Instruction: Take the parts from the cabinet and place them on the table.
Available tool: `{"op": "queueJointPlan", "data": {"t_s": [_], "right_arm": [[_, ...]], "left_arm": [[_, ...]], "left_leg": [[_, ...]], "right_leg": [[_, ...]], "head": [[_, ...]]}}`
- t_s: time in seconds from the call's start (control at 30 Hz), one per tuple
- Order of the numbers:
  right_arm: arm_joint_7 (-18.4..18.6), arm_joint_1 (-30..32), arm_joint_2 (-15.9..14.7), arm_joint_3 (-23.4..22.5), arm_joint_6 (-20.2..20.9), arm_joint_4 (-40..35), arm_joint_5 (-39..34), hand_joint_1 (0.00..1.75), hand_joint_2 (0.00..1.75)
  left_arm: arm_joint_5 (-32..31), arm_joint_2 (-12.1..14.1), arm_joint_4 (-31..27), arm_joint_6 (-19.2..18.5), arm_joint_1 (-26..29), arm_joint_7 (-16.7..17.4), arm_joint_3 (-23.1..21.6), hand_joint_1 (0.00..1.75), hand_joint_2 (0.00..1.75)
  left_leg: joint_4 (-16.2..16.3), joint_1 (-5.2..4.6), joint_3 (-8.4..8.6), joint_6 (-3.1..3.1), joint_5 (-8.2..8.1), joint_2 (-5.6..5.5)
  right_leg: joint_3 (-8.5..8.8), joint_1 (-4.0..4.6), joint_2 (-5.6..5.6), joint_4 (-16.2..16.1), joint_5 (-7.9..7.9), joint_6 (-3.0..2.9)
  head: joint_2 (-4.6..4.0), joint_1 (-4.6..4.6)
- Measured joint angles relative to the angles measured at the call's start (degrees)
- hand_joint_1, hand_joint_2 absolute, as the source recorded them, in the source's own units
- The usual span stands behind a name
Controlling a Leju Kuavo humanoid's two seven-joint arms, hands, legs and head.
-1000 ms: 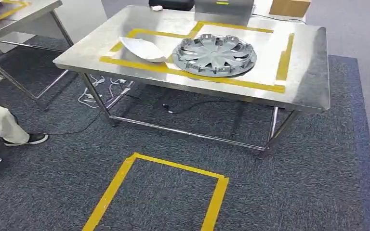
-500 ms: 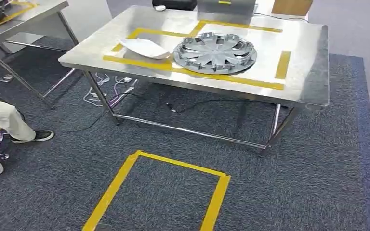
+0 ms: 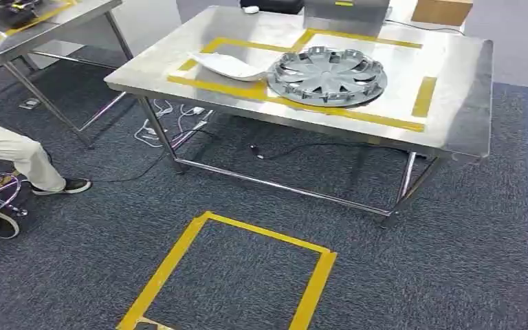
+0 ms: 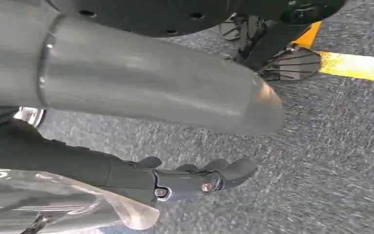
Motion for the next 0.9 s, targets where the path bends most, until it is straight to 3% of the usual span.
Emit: {"op": "queueJointPlan", "data": {"t_s": [0.07,0.1,0.13,0.17,0.2,0.23,0.27,0.3,0.33,0.37,0.4,0.5,0.53,0.57,0.6,0.67,0.7,0.73,0.77,0.83,0.87,0.9], "right_arm": [[0.0,0.0,0.0,0.0,0.0,0.0,0.0,0.0,0.0],[0.0,-0.2,0.0,0.0,0.0,0.1,0.1,0.0,0.0],[0.0,-0.3,-0.1,0.2,0.0,0.2,0.4,0.0,0.0],[0.0,-0.2,-0.2,0.4,0.0,0.3,0.6,0.0,0.0],[0.0,-0.2,-0.2,0.5,0.0,0.4,0.8,0.0,0.0],[0.0,-0.2,-0.2,0.5,0.0,0.5,1.0,0.0,0.0],[0.1,-0.2,-0.2,0.5,0.0,0.5,1.1,0.0,0.0],[0.1,-0.2,-0.2,0.6,0.0,0.5,1.1,0.0,0.0],[0.1,-0.2,-0.3,0.7,0.0,0.5,1.2,0.0,0.0],[0.1,-0.3,-0.3,0.8,0.0,0.6,1.2,0.0,0.0],[0.2,-0.4,-0.3,1.0,0.1,0.7,1.3,0.0,0.0],[0.2,-0.5,-0.4,1.1,0.3,0.8,1.5,0.0,0.0],[0.2,-0.5,-0.3,1.3,0.6,0.8,1.6,0.0,0.0],[0.2,-0.5,-0.4,1.4,0.7,0.8,1.6,0.0,0.0],[0.2,-0.5,-0.4,1.4,0.8,0.9,1.7,0.0,0.0],[0.2,-0.3,-0.4,1.4,0.9,1.0,2.1,0.0,0.0],[0.2,-0.3,-0.4,1.4,0.9,1.0,2.2,0.0,0.0],[0.2,-0.4,-0.5,1.5,0.9,1.0,2.3,0.0,0.0],[0.2,-0.4,-0.5,1.5,0.9,1.1,2.5,0.0,0.0],[0.2,-0.6,-0.5,1.6,0.9,1.1,2.7,0.0,0.0],[0.2,-0.6,-0.5,1.8,0.9,1.1,2.7,0.0,0.0],[0.2,-0.6,-0.5,1.9,0.9,1.2,2.8,0.0,0.0]], "left_arm": [[0.0,0.0,0.0,0.0,-0.2,0.0,0.0,0.0,0.0],[0.0,0.1,0.0,0.0,0.1,0.0,0.0,0.0,0.0],[-0.2,0.1,0.0,0.1,0.0,0.0,0.0,0.0,0.0],[-0.2,0.0,0.0,0.1,-0.1,0.0,0.0,0.0,0.0],[-0.2,0.0,0.0,0.1,0.0,0.0,0.0,0.0,0.0],[-0.2,0.1,0.0,0.1,0.0,0.0,0.0,0.0,0.0],[-0.3,0.1,0.0,0.1,0.0,0.0,0.0,0.0,0.0],[-0.4,0.1,0.0,0.1,0.0,0.0,0.0,0.0,0.0],[-0.4,0.0,0.0,0.1,-0.1,0.0,0.0,0.0,0.0],[-0.4,0.0,0.0,0.1,-0.1,0.0,0.0,0.0,0.0],[-0.5,0.0,0.0,0.1,-0.3,0.0,0.0,0.0,0.0],[-0.6,0.1,0.0,0.1,-0.1,0.1,0.0,0.0,0.0],[-0.6,0.2,0.0,0.1,-0.1,0.1,0.0,0.0,0.0],[-0.6,0.2,0.0,0.2,0.0,0.1,0.0,0.0,0.0],[-0.6,0.2,0.0,0.2,-0.1,0.3,0.0,0.0,0.0],[-0.6,0.2,0.0,0.2,-0.2,0.4,0.0,0.0,0.0],[-0.6,0.2,0.0,0.2,-0.1,0.5,0.0,0.0,0.0],[-0.6,0.2,0.0,0.2,0.0,0.7,0.0,0.0,0.0],[-0.6,0.2,0.0,0.2,0.1,0.9,0.0,0.0,0.0],[-0.6,0.3,0.0,0.2,0.2,0.9,0.0,0.0,0.0],[-0.6,0.3,0.0,0.2,0.2,0.9,0.0,0.0,0.0],[-0.6,0.3,0.0,0.2,-0.1,0.9,0.0,0.0,0.0]], "left_leg": [[-0.2,-0.02,-0.42,0.39,0.22,-0.57],[-0.4,-0.07,-0.79,1.07,0.48,-1.68],[-1.0,0.45,-0.77,2.18,1.27,-2.63],[-0.9,0.31,-1.19,2.43,1.45,-3.68],[-0.8,0.28,-1.24,2.45,1.49,-4.16],[-0.8,0.27,-1.22,2.44,1.49,-4.62],[-0.6,0.28,-1.23,2.42,1.49,-5.18],[-0.4,0.28,-1.21,2.38,1.46,-5.79],[-0.2,0.29,-1.25,2.27,1.4,-6.33],[-0.1,0.16,-1.44,1.99,1.38,-6.69],[0.4,-0.03,-1.87,1.65,1.35,-7.16],[0.1,0.36,-2.49,0.49,2.07,-8.36],[0.4,0.41,-2.69,0.31,1.77,-8.54],[1.9,0.26,-3.18,-0.15,0.43,-6.58],[5.7,0.45,-4.83,-0.63,-2.04,-5.27],[14.9,0.75,-8.84,-1.18,-6.2,-4.54],[18.0,0.9,-10.16,-1.37,-7.03,-4.44],[18.1,1.08,-10.1,-1.5,-6.31,-4.36],[15.6,1.22,-8.75,-1.52,-4.36,-4.22],[5.3,1.24,-3.57,-1.29,0.65,-2.84],[1.2,1.04,-1.62,-1.04,1.35,-0.06],[0.3,0.42,-1.4,-0.55,0.79,0.68]], "right_leg": [[-0.32,0.06,-0.52,0.1,0.07,0.38],[-0.01,-0.01,-1.57,-0.2,0.13,1.02],[-2.56,-0.25,2.17,5.1,-3.97,1.8],[-7.92,-0.39,3.08,16.5,-8.72,2.08],[-9.03,-0.39,3.12,18.6,-8.78,2.13],[-8.69,-0.41,3.12,17.7,-7.44,2.09],[-7.15,-0.42,3.22,14.3,-4.98,2.01],[-4.81,-0.46,3.55,9.4,-2.23,1.87],[-2.08,-0.58,4.98,3.6,0.37,1.63],[-1.1,-0.59,7.16,1.4,-0.15,1.4],[-0.86,-0.78,6.99,0.1,-0.33,1.34],[-0.61,-0.44,5.9,0.5,0.04,0.6],[-0.47,-0.98,5.12,-0.1,0.44,0.08],[-0.36,-0.89,4.51,-0.2,0.53,-0.11],[-0.38,-0.87,3.72,-0.2,0.46,-0.38],[-0.43,-0.8,2.16,-0.2,0.39,-0.46],[-0.47,-0.8,1.44,-0.1,0.34,-0.49],[-0.41,-0.81,0.74,-0.1,0.29,-0.44],[-0.34,-0.81,0.11,-0.1,0.22,-0.4],[0.04,-0.82,-1.0,-0.1,-0.01,-0.07],[0.19,-0.64,-1.37,-0.1,-0.14,0.16],[0.1,-0.17,-1.9,0.2,-0.41,0.58]], "head": [[0.0,0.15],[0.0,0.04],[0.0,0.68],[0.0,0.68],[0.02,0.63],[0.0,0.59],[0.0,0.66],[0.0,0.63],[0.0,0.68],[0.0,0.7],[0.0,0.53],[0.0,0.59],[0.0,0.63],[0.0,0.44],[0.0,0.04],[0.0,0.11],[0.02,0.07],[0.0,0.09],[0.0,0.09],[0.0,0.07],[0.0,0.07],[0.02,-0.04]]}}
